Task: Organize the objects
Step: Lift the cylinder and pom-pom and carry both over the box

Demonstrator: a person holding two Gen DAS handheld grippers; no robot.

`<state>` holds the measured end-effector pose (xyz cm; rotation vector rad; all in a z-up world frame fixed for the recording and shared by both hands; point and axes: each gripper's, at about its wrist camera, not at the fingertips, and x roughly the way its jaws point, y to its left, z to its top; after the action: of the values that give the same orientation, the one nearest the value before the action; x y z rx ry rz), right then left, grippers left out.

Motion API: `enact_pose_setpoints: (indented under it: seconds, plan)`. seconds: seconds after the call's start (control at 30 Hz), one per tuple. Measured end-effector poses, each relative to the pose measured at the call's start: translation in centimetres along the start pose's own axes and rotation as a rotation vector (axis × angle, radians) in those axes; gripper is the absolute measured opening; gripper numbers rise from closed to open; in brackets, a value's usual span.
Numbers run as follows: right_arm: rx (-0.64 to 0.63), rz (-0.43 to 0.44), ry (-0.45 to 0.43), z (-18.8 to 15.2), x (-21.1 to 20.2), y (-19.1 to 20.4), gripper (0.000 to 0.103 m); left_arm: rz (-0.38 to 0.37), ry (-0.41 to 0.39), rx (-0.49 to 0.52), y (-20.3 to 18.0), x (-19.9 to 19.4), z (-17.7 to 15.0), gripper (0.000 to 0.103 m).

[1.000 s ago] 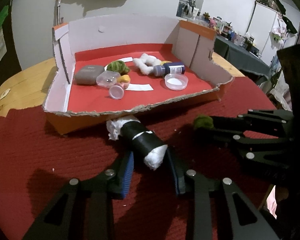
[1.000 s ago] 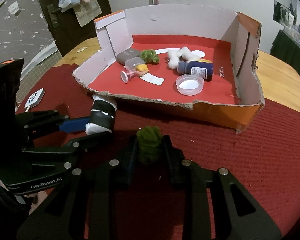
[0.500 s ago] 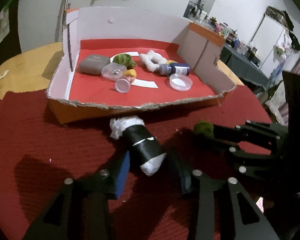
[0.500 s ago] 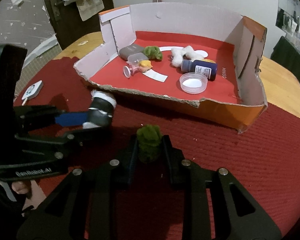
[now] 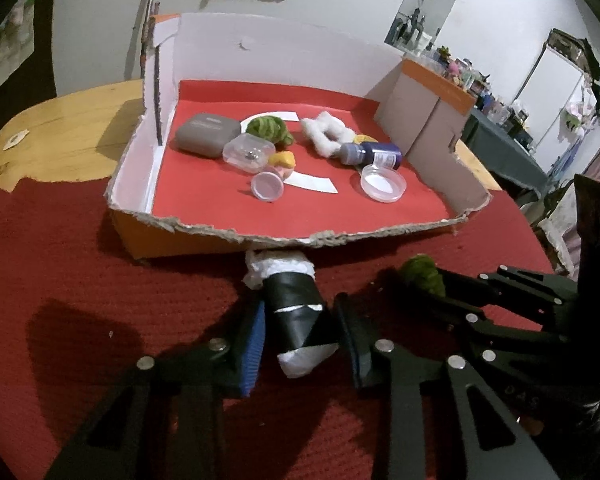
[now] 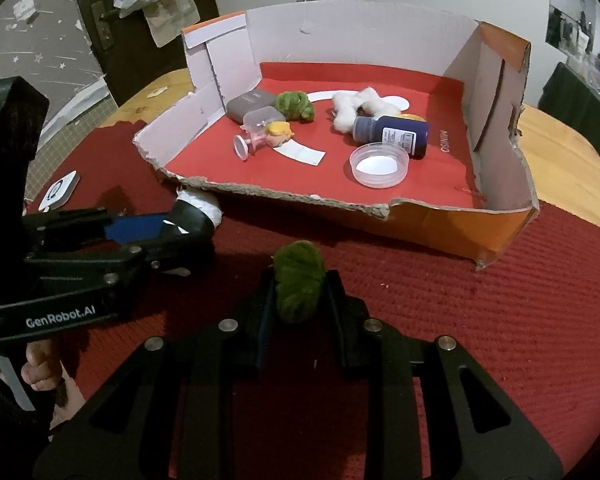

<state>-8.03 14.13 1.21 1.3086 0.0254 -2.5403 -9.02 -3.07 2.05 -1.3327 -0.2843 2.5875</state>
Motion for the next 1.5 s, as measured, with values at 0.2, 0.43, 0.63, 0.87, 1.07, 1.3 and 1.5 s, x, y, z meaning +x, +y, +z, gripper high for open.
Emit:
enact_pose_setpoints:
  seconds: [0.2,0.43,0.63,0.87,1.07,1.3,1.5]
  plan:
    - [-0.016,0.004,-0.014,0.1,-0.7,0.7,0.022,0.0,-0.009,0.016,-0.3,-0.8,-0.4,0.031]
    - [-0.013,0.009,-0.028,0.3,-1.5,1.0,0.022,0.016,-0.028,0.033,-0.8,-1.9,-0.8,0.03]
    - [-0.016,0.008,-0.048,0.5,-2.4,1.3,0.022,-0.005,-0.051,0.061,-1.5,-3.0,-0.8,0.03]
    - [-0.029,0.006,-0.047,0.7,-2.6,1.7,0.022,-0.008,-0.06,0.068,-1.8,-3.4,-0.7,0.03]
    - [-0.021,0.009,-0.052,0.7,-2.9,1.8,0.022,-0.019,-0.069,0.084,-2.3,-4.1,-0.5,0.03]
    - [-0.027,0.033,-0.098,2.1,-4.8,1.8,0.022,-0.019,-0.117,0.112,-2.9,-5.5,1.1,0.03]
    - [-0.019,0.035,-0.093,4.0,-4.5,1.0,0.022,-0.008,-0.115,0.115,-2.7,-4.9,3.1,0.03]
